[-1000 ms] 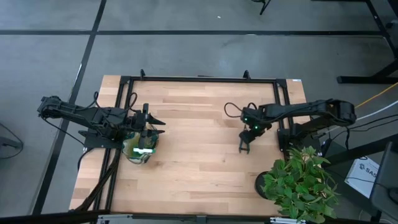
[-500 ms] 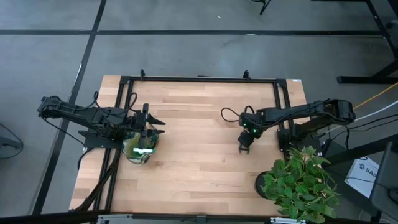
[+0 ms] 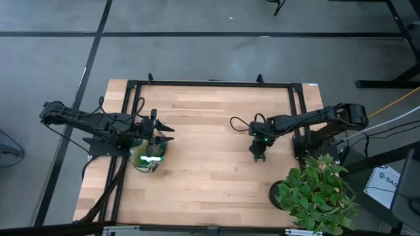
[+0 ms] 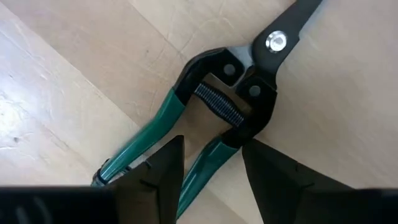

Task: Pick & Place Garden tools in Gardening bag
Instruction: Put the green shear scissors into the gardening bag

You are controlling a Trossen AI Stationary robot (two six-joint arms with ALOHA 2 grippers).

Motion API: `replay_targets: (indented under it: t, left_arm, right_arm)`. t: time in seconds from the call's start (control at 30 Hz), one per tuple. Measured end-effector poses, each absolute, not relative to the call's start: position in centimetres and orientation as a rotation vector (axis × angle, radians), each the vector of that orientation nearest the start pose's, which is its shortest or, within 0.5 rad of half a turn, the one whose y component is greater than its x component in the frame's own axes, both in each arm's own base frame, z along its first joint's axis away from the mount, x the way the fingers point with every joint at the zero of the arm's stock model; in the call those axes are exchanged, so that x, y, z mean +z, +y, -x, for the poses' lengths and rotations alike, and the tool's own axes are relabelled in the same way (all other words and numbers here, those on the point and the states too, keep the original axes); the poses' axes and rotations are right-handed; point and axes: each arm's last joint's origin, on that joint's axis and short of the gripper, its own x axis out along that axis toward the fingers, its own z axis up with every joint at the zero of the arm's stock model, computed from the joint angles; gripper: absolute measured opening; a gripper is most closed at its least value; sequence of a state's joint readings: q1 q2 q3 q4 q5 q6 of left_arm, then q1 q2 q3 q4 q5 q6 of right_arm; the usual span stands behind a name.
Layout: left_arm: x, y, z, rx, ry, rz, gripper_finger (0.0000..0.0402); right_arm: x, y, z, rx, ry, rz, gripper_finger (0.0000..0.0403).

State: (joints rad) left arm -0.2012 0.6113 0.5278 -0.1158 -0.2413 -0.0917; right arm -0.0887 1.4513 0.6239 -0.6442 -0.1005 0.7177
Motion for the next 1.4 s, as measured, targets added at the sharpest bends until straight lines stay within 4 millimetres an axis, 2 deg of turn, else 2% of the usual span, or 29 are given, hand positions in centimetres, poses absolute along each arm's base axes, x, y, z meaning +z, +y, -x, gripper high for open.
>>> replay_targets:
  t: [0.4,0.53,0.87,1.0,1.4]
  left_arm:
    - [27.5,-2.3,-14.5,0.049,0.192,0.048,0.0143]
    - [27.5,-2.3,-14.5,0.049,0.192,0.048,0.0143]
    - [27.5,-2.3,-14.5,0.049,0.192,0.048,0.0143]
    - [27.5,-2.3,-14.5,0.049,0.192,0.048,0.0143]
    - [27.5,-2.3,-14.5,0.049,0.192,0.048,0.0143]
  right_arm:
    - [13.3,-1.8,-21.2,-0.52,1.4,-0.635,0.0059]
    - [13.4,-1.8,-21.2,-0.517,1.392,-0.637,0.0037]
    - [13.4,-1.8,-21.5,-0.507,1.366,-0.641,0.0032]
    - [13.5,-1.9,-22.1,-0.488,1.303,-0.645,0.0031]
    - [14.6,-1.8,-24.9,-0.241,1.042,-0.652,0.003]
